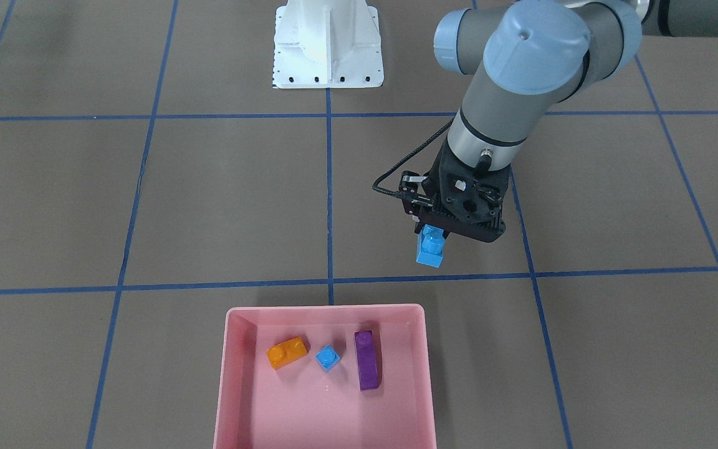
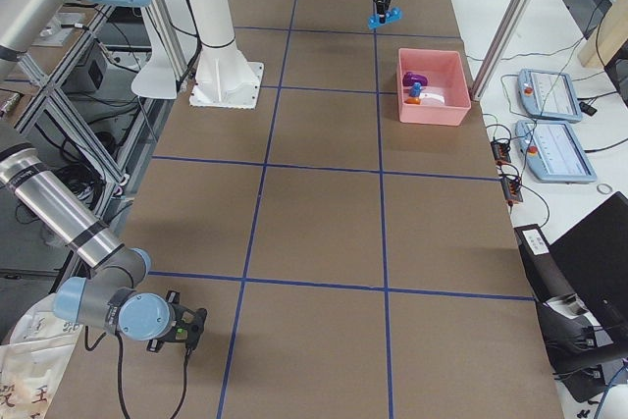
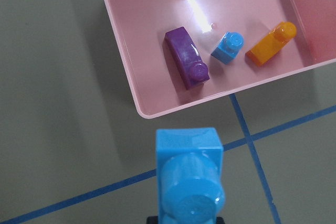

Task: Put all blocks into box

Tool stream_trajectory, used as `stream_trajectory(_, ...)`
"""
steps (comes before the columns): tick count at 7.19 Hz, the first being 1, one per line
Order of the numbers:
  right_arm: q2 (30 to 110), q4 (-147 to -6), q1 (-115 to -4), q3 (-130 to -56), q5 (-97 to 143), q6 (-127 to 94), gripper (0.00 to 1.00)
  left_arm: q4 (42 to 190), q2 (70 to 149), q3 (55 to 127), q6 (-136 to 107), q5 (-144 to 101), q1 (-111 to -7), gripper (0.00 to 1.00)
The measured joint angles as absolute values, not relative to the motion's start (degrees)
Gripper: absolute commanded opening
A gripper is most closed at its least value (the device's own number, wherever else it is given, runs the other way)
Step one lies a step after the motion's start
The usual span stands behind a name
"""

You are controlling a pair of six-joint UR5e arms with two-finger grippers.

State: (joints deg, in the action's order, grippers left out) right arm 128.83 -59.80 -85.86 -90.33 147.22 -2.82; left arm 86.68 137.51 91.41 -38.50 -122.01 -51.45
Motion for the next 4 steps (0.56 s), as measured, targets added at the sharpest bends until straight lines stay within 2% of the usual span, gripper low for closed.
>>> stream_trajectory(1, 123.12, -64.62, -85.87, -93.54, 147.41, -6.68, 0.0, 87.04, 139.22, 88.78, -38.5, -121.97, -52.03, 0.0)
stream_trajectory(3, 102.88, -81.54, -85.85, -95.18, 147.29, -11.25, 0.0, 91.47, 145.38, 77.23, -38.66, -121.75, -52.27, 0.0)
stream_trajectory(4, 92.04, -90.3, -85.36, -94.86, 146.98, -12.92, 0.0, 98.18, 147.53, 70.18, -40.4, -121.66, -52.23, 0.2)
